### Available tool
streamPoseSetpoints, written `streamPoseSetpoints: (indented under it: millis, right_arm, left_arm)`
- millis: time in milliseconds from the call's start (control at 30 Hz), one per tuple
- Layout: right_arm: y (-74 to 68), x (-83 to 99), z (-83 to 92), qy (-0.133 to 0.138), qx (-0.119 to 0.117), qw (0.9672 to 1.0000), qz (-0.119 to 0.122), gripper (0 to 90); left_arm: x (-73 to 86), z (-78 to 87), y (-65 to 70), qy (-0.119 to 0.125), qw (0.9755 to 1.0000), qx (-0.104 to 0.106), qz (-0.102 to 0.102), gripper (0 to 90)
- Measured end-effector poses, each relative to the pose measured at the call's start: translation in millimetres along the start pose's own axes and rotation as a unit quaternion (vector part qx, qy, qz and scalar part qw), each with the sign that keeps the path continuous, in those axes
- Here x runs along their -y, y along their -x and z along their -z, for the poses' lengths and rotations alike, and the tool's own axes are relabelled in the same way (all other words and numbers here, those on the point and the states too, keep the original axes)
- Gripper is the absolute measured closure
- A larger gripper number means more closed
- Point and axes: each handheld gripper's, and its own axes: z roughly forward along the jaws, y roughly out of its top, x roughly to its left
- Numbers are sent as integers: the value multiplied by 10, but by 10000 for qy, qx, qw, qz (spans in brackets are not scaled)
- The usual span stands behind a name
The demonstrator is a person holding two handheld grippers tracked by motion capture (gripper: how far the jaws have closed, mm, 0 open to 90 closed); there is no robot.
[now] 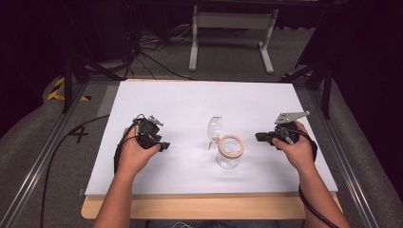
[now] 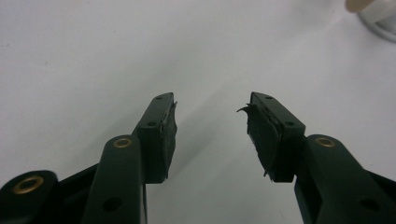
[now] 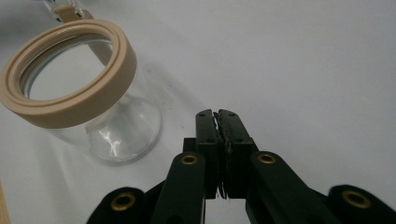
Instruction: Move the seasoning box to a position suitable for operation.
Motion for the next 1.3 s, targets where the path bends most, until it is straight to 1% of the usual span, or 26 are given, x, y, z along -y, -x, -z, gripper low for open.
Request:
streamPoseSetpoints:
  millis: [33, 67, 233, 267, 367, 467, 500, 533, 567, 600, 633, 667, 700, 733, 800, 833, 867, 900, 1000, 1100, 1133, 1200, 1300]
  right_arm:
    - [-6, -2, -7, -27, -22, 10000, 13, 885]
    - [-12, -5, -16, -31, -53, 10000, 26, 888]
    - [-26, -14, -33, 6, -165, 9998, 55, 894]
    - [-27, -17, -32, 11, -182, 9998, 78, 894]
    - [-38, -20, -39, 27, -266, 9996, 61, 895]
    - [-49, -21, -66, 11, -292, 9995, 72, 894]
    - [-57, -23, -78, 13, -315, 9995, 67, 892]
    - [-60, -26, -93, 23, -337, 9994, 88, 892]
    - [-69, -28, -110, 21, -390, 9992, 72, 892]
    - [-75, -28, -130, 20, -423, 9991, 82, 892]
    - [-80, -27, -144, 6, -445, 9990, 76, 892]
    - [-87, -25, -166, -14, -470, 9989, 77, 892]
    - [-93, -21, -190, -32, -495, 9987, 86, 892]
    - [-101, -18, -214, -63, -514, 9986, 80, 892]
    - [-114, -7, -269, -110, -569, 9983, 92, 892]
    - [-119, -1, -299, -123, -614, 9980, 81, 892]
    - [-122, 8, -331, -142, -670, 9976, 79, 892]
    - [-125, 17, -364, -162, -715, 9973, 69, 891]
    - [-147, 41, -463, -301, -773, 9965, 69, 892]
    - [-174, 49, -524, -378, -807, 9959, 144, 893]
    - [-181, 48, -532, -401, -830, 9956, 142, 893]
    - [-187, 51, -551, -444, -781, 9958, 197, 894]
    - [-186, 61, -562, -456, -794, 9957, 160, 896]
  left_arm:
    - [-1, 22, 20, 64, 10000, -25, -23, 524]
    - [-2, 50, 29, 62, 10000, -4, -50, 524]
    - [8, 132, 58, 138, 9999, -26, -48, 528]
    - [3, 154, 62, 135, 9999, -20, -77, 528]
    - [-6, 173, 84, 175, 9998, 15, -90, 520]
    - [-11, 188, 117, 172, 9998, 33, -70, 512]
    - [-19, 202, 128, 108, 9998, 100, -112, 512]
    - [-21, 201, 161, 163, 9998, 125, -75, 511]
    - [-34, 218, 176, 101, 9997, 179, -135, 508]
    - [-38, 216, 197, 147, 9996, 157, -157, 509]
    - [-52, 232, 219, 82, 9995, 211, -199, 510]
    - [-59, 230, 250, 148, 9995, 178, -226, 516]
    - [-73, 246, 273, 108, 9994, 193, -284, 517]
    - [-84, 254, 305, 137, 9992, 191, -336, 517]
    - [-100, 274, 338, 114, 9989, 222, -409, 517]
    - [-100, 270, 355, 179, 9987, 215, -416, 517]
    - [-104, 269, 362, 161, 9986, 232, -445, 517]
    - [-104, 261, 368, 135, 9987, 251, -433, 516]
    - [-99, 226, 361, 57, 9986, 263, -451, 515]
    - [-97, 215, 354, 21, 9986, 270, -460, 512]
    - [-97, 214, 354, 33, 9985, 279, -464, 511]
    - [-97, 215, 358, 38, 9985, 292, -457, 510]
    - [-96, 206, 361, 65, 9984, 292, -474, 515]
